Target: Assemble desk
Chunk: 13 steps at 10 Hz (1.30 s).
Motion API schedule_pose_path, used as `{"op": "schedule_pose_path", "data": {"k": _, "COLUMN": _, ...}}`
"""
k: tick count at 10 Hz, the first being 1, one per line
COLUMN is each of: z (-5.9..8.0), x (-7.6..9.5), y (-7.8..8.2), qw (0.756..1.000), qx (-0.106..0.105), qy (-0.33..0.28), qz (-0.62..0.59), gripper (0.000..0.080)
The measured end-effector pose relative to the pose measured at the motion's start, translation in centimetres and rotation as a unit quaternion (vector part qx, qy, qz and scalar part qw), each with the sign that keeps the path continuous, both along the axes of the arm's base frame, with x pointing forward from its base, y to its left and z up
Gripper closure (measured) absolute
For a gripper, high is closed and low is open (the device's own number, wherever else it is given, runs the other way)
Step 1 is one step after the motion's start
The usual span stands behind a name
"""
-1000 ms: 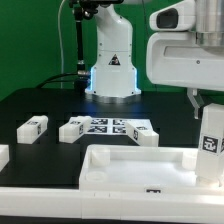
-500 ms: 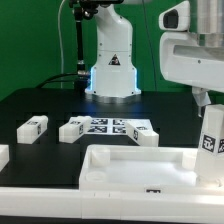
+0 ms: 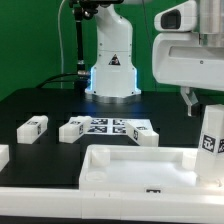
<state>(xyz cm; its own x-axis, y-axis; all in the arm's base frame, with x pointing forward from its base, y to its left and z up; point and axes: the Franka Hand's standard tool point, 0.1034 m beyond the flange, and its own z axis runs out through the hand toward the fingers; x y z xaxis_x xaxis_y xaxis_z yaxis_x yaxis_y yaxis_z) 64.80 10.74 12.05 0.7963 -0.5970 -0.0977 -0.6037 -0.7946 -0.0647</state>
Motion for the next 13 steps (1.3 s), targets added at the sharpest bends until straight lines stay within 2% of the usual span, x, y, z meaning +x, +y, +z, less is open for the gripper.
{"op": "schedule_pose_path", "data": {"k": 3, "z": -0.01, "x": -0.01, "y": 0.01, "qw": 0.994, "qx": 0.004, "qy": -0.012, "qz": 0.109, "gripper": 0.0151}}
{"op": "schedule_pose_path", "data": {"k": 4, "z": -0.04, "x": -0.04, "y": -0.14, "qw": 0.986, "qx": -0.009, "qy": -0.016, "qz": 0.168, "gripper": 0.0151}}
{"op": "schedule_pose_path", "data": {"k": 5, "z": -0.01, "x": 0.08, "y": -0.09, "qw": 0.969, "qx": -0.019, "qy": -0.025, "qz": 0.245, "gripper": 0.0151}}
{"op": "schedule_pose_path", "data": {"k": 9, "z": -0.28, "x": -0.05, "y": 0.18, "qw": 0.917, "qx": -0.013, "qy": -0.035, "qz": 0.397, "gripper": 0.0151}}
{"op": "schedule_pose_path", "data": {"k": 11, "z": -0.46, "x": 0.05, "y": 0.23, "qw": 0.872, "qx": -0.012, "qy": -0.049, "qz": 0.486, "gripper": 0.0151}}
{"op": "schedule_pose_path", "data": {"k": 13, "z": -0.44, "x": 0.14, "y": 0.07, "qw": 0.843, "qx": -0.010, "qy": -0.054, "qz": 0.535, "gripper": 0.0151}}
